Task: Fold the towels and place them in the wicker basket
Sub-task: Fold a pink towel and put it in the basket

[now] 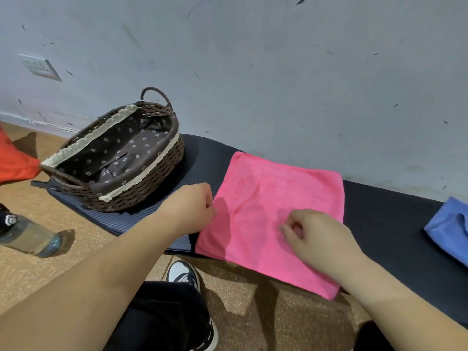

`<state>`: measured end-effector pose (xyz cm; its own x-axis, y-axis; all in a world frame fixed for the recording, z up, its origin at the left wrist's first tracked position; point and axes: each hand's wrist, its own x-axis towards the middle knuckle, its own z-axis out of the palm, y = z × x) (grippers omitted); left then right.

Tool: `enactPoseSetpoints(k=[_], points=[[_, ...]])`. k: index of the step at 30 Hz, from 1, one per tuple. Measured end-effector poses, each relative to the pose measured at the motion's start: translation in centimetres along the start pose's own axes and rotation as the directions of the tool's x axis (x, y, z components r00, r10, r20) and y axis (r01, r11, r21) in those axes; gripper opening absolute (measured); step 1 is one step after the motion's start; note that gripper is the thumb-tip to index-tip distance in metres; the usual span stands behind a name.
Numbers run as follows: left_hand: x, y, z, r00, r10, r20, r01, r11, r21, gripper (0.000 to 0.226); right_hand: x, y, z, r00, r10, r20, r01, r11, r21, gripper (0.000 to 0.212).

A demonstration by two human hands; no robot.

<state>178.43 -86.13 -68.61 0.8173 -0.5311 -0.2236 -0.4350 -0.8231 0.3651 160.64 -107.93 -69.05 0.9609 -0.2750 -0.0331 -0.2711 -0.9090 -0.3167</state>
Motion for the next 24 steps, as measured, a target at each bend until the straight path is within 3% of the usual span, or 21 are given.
enactPoseSetpoints(k=[3, 7, 12, 14, 15, 17, 19, 24], points=[[0.3, 1.7, 0.6, 0.995, 0.072, 0.063, -0.071, 0.997, -0.008, 0.015, -0.6, 2.5, -0.1, 0.988, 0.121, 0.099, -0.117, 0.992, -0.046, 0.025], [0.6, 3.4, 1.5, 0.958, 0.054, 0.281, -0.126, 0.962, 0.242, 0.027, -1.4, 4.0, -0.3, 0.973, 0.119, 0.196, -0.125, 0.992, 0.017, 0.028], [1.0, 4.1, 0.7, 0.892, -0.069, 0.446, 0.032, 0.995, 0.091, 0.032, -1.3, 4.6, -2.3, 0.901, 0.227, 0.37, -0.228, 0.973, -0.042, 0.031], [2.2, 4.5, 0.0, 0.927, -0.058, 0.372, 0.037, 0.997, 0.062, 0.034, -0.4, 4.8, -3.2, 0.895, 0.24, 0.375, -0.258, 0.966, -0.003, 0.043], [3.2, 4.5, -0.2, 0.967, -0.039, 0.253, 0.032, 0.999, 0.033, 0.034, 0.3, 5.1, -3.5, 0.915, 0.238, 0.326, -0.262, 0.965, 0.031, 0.047], [5.7, 4.3, -0.2, 0.999, -0.012, -0.033, 0.01, 0.999, -0.047, 0.024, 2.0, 5.6, -3.6, 0.964, 0.223, 0.142, -0.242, 0.961, 0.134, 0.036], [7.8, 4.4, 0.5, 0.98, -0.035, -0.194, 0.002, 0.986, -0.169, 0.013, 3.6, 6.1, -3.1, 0.975, 0.223, -0.02, -0.213, 0.953, 0.217, 0.018], [11.0, 5.4, 3.0, 0.966, -0.125, -0.225, 0.053, 0.951, -0.303, 0.02, 5.9, 7.3, -0.7, 0.974, 0.221, -0.053, -0.207, 0.96, 0.188, 0.044]])
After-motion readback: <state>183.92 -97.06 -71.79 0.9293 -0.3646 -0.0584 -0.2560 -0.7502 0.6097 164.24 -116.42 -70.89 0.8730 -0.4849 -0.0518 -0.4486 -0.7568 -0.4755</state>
